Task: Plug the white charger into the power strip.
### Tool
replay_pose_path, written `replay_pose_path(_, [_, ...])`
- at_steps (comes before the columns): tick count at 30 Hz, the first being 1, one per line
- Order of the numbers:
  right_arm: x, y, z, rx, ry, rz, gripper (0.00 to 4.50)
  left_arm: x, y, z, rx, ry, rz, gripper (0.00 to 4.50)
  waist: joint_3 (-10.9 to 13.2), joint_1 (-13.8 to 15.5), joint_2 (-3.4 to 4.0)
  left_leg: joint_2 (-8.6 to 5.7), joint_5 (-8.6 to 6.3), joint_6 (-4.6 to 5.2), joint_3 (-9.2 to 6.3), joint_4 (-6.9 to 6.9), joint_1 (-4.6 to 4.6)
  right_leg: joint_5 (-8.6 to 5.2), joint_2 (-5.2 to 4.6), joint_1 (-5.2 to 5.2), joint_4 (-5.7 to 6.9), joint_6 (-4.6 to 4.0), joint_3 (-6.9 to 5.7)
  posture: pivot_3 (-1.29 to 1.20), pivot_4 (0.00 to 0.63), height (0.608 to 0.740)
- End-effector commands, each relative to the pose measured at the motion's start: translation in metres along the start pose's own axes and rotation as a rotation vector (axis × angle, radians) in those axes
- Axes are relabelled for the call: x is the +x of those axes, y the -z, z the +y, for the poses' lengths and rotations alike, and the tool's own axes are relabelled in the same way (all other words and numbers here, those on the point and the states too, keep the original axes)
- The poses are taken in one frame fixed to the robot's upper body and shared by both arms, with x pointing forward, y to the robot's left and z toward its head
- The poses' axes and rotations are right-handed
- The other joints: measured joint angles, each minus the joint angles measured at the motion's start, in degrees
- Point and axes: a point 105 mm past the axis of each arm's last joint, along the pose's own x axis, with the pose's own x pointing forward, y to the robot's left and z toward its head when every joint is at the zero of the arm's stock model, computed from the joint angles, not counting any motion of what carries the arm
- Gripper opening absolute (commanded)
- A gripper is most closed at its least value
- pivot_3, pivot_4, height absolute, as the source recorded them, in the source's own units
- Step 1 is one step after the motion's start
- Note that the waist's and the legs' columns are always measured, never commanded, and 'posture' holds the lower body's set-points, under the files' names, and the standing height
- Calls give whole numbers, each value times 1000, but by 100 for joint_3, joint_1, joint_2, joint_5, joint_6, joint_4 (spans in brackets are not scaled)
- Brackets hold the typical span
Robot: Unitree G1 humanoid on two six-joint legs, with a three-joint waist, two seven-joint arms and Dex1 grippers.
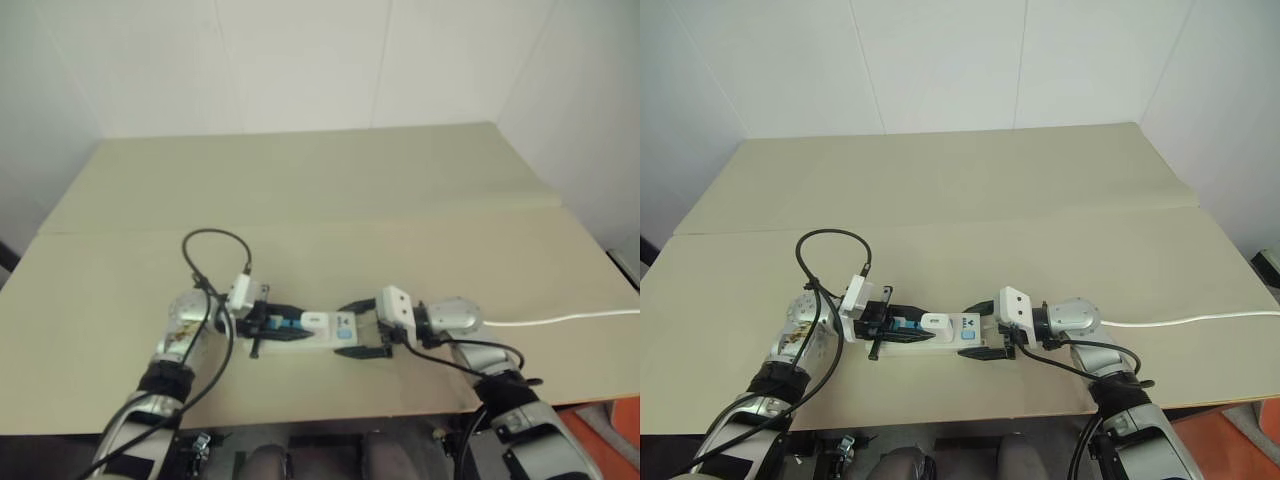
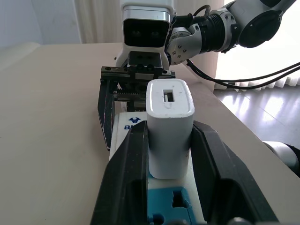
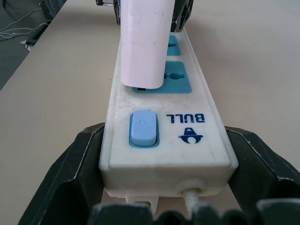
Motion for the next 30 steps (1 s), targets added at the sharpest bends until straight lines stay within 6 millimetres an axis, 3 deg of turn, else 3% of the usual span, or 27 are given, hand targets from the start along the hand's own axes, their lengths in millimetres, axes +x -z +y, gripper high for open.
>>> replay_pose_path(1, [10,-2,5,-26,-34,14,3433,-3,46,-21,-173,29,153,994,0,0,0,0,0,0,0,0,0,0,0,0,0,0,0,0,150,740])
replay_pose_path(9, [11,0,5,-24,-36,19,3433,-1,49,-18,-221,-3,169,994,-20,-2,8,1,0,0,0,-1,1,0,2,0,-1,0,0,0,150,740])
replay_pose_path(20, [10,0,5,-23,-36,21,3433,0,46,-15,-194,-27,136,4384,-38,-15,32,2,0,0,-1,-10,2,-1,4,-1,-6,0,0,0,150,740])
replay_pose_path(30, [9,0,5,-11,-41,25,3433,-28,15,-20,-91,-8,122,4458,-33,-101,24,7,-1,1,-1,-36,-3,-4,6,-15,-20,-5,1,0,150,740])
